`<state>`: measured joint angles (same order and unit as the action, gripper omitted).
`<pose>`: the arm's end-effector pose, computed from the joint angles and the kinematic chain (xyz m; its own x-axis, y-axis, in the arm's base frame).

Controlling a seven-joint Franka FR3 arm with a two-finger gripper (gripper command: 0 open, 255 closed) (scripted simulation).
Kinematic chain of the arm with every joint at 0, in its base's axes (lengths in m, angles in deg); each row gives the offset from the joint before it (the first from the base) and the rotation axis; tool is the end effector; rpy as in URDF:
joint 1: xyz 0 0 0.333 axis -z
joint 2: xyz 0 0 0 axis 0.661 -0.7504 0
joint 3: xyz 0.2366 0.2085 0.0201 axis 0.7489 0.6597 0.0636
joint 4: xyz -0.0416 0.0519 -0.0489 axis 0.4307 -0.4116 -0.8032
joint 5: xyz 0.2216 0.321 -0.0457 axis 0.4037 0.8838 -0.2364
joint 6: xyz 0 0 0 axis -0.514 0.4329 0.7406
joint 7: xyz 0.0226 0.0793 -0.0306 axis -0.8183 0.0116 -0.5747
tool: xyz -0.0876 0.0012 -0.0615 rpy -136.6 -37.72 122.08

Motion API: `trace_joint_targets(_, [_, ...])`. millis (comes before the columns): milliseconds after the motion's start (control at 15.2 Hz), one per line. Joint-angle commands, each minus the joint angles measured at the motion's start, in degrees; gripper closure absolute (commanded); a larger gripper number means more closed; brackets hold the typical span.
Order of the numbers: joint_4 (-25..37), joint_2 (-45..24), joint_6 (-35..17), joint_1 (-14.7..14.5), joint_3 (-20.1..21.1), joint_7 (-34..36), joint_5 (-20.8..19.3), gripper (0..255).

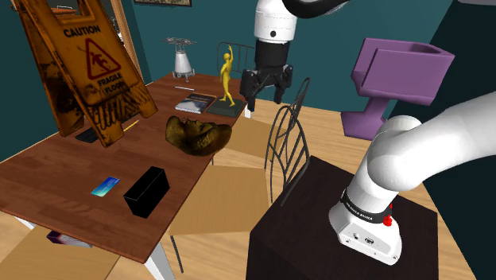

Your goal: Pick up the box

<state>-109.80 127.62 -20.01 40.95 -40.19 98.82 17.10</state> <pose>0.3241 0.1112 0.5399 0.9595 -0.2817 -0.0049 -0.2816 -0.9588 -0.0378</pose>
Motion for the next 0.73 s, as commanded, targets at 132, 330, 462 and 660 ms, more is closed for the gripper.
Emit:
trace_joint_targets(132, [0.03,-4.74,-5.35,0.38,5.61,8.23,2.4,0])
trace_joint_targets(330, [1.41,-9.79,-9.49,1.08,9.96,14.51,3.27,0])
trace_joint_targets(462, [2.79,-13.61,-12.2,1.77,12.83,18.84,3.24,0])
trace_joint_targets(660, [5.5,-19.98,-16.08,3.12,17.09,25.72,2.09,0])
